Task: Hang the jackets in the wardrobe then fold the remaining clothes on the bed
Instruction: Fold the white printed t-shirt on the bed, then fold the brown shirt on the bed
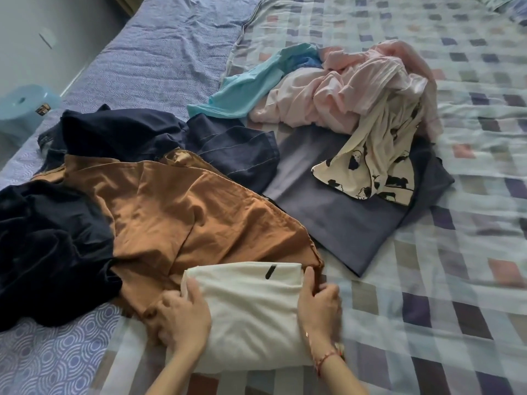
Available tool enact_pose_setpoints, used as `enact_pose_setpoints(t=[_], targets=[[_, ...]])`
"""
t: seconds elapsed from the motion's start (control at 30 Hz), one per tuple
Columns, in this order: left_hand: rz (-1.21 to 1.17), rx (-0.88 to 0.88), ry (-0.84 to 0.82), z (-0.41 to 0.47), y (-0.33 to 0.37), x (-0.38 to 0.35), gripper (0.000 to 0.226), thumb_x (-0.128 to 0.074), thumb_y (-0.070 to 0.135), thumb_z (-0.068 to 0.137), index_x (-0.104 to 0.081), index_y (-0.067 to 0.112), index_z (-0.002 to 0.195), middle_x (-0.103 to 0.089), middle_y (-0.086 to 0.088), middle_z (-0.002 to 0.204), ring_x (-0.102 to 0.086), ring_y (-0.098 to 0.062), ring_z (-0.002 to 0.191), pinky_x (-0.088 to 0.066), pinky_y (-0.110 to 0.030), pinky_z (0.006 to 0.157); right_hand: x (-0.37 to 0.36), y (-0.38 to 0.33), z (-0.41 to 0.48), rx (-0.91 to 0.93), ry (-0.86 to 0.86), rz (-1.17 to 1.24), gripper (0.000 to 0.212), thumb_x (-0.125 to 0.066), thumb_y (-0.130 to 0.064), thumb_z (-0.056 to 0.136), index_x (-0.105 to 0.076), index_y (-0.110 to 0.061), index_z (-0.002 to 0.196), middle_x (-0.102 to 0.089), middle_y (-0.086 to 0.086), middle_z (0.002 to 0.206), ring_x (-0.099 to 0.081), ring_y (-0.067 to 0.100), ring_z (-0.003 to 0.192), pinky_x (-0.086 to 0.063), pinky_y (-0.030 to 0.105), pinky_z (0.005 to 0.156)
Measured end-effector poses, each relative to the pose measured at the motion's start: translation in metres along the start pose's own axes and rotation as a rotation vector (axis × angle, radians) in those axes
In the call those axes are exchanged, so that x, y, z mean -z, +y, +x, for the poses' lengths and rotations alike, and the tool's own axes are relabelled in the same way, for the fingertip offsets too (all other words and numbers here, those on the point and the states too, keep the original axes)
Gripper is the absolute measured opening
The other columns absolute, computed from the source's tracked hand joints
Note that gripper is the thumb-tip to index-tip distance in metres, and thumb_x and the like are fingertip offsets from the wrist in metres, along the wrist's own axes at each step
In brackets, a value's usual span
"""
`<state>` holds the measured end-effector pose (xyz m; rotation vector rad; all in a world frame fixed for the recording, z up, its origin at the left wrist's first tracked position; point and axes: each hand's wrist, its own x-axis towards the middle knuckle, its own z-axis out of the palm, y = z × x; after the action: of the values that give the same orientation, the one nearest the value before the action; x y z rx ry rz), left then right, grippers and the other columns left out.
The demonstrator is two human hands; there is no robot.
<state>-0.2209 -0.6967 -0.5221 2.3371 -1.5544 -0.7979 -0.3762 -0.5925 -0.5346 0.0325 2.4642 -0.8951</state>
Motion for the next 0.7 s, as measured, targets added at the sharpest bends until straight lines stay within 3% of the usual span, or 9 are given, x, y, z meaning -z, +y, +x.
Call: enact_pose_setpoints(t=[0.1, 0.17, 0.23, 0.3, 0.4, 0.47, 0.57, 0.63, 0.7], targets=[[0.120, 0.164, -0.141, -0.027, -0.013, 0.018, 0.085, -0.025, 0.068, 0.088, -0.043, -0.006, 0.126, -0.044, -0.034, 0.130, -0.044, -0.043, 0.120, -0.033, -0.044, 0.098, 0.010, 0.012, -0.029, -0.077, -0.372, -0.181, 0.063, -0.042, -0.072, 0.080, -0.049, -0.016, 0.107, -0.060, 0.008, 0.117, -0.055, 0.028, 0.110, -0.042, 0.033, 0.085], [0.123, 0.181, -0.228, -0.041, -0.003, 0.021, 0.076, -0.024, 0.058, 0.093, -0.045, -0.005, 0.131, -0.046, -0.034, 0.130, -0.044, -0.043, 0.120, -0.032, -0.041, 0.098, 0.019, 0.016, -0.029, 0.052, -0.470, -0.225, 0.059, -0.048, -0.067, 0.080, -0.056, -0.019, 0.113, -0.062, 0.005, 0.119, -0.055, 0.026, 0.112, -0.044, 0.031, 0.087], [0.104, 0.120, -0.273, -0.049, 0.014, 0.029, 0.069, -0.026, 0.050, 0.095, -0.051, -0.005, 0.127, -0.049, -0.034, 0.127, -0.045, -0.042, 0.119, -0.033, -0.039, 0.095, 0.031, 0.008, -0.024, 0.219, -0.490, -0.115, 0.058, -0.044, -0.066, 0.077, -0.060, -0.018, 0.105, -0.066, 0.004, 0.108, -0.059, 0.025, 0.102, -0.046, 0.032, 0.083], [0.016, 0.016, -0.260, -0.067, 0.047, 0.026, 0.070, -0.031, 0.055, 0.094, -0.058, -0.005, 0.118, -0.054, -0.033, 0.122, -0.048, -0.043, 0.115, -0.035, -0.038, 0.089, 0.064, -0.001, 0.002, 0.351, -0.424, 0.051, 0.063, -0.038, -0.073, 0.074, -0.061, -0.017, 0.091, -0.067, 0.002, 0.090, -0.061, 0.021, 0.086, -0.047, 0.035, 0.076], [-0.124, -0.185, -0.268, -0.105, 0.104, 0.004, 0.088, -0.030, 0.077, 0.075, -0.065, 0.001, 0.100, -0.064, -0.026, 0.102, -0.057, -0.039, 0.100, -0.038, -0.037, 0.076, 0.132, -0.011, 0.055, 0.409, -0.304, 0.255, 0.048, -0.052, -0.065, 0.078, -0.059, -0.018, 0.084, -0.064, 0.001, 0.073, -0.058, 0.011, 0.065, -0.049, 0.033, 0.063], [-0.208, -0.256, -0.337, -0.130, 0.147, -0.031, 0.068, -0.043, 0.064, 0.086, -0.064, 0.000, 0.096, -0.066, -0.022, 0.096, -0.059, -0.038, 0.095, -0.042, -0.038, 0.075, 0.184, -0.015, 0.096, 0.448, -0.210, 0.282, 0.037, -0.057, -0.053, 0.079, -0.057, -0.016, 0.082, -0.063, 0.003, 0.069, -0.056, 0.010, 0.057, -0.048, 0.031, 0.056], [-0.187, -0.338, -0.468, -0.179, 0.204, -0.092, 0.045, -0.052, 0.049, 0.088, -0.059, 0.005, 0.089, -0.064, -0.008, 0.085, -0.058, -0.030, 0.086, -0.039, -0.032, 0.067, 0.256, -0.004, 0.158, 0.476, 0.034, 0.203, 0.032, -0.057, -0.042, 0.084, -0.055, -0.010, 0.081, -0.060, 0.001, 0.068, -0.056, 0.016, 0.061, -0.045, 0.030, 0.055], [-0.153, -0.415, -0.449, -0.199, 0.222, -0.119, 0.031, -0.054, 0.041, 0.090, -0.048, 0.012, 0.083, -0.057, 0.001, 0.080, -0.054, -0.023, 0.081, -0.030, -0.028, 0.063, 0.288, 0.014, 0.196, 0.463, 0.227, 0.042, 0.036, -0.055, -0.041, 0.088, -0.051, -0.005, 0.082, -0.059, 0.008, 0.068, -0.056, 0.030, 0.063, -0.041, 0.035, 0.055], [-0.008, -0.567, -0.368, -0.204, 0.228, -0.140, 0.021, -0.050, 0.032, 0.094, -0.042, 0.014, 0.087, -0.055, -0.002, 0.091, -0.054, -0.025, 0.087, -0.032, -0.029, 0.066, 0.308, 0.032, 0.229, 0.333, 0.342, -0.182, 0.037, -0.054, -0.035, 0.092, -0.050, 0.001, 0.101, -0.062, 0.025, 0.090, -0.058, 0.042, 0.082, -0.042, 0.040, 0.065]])
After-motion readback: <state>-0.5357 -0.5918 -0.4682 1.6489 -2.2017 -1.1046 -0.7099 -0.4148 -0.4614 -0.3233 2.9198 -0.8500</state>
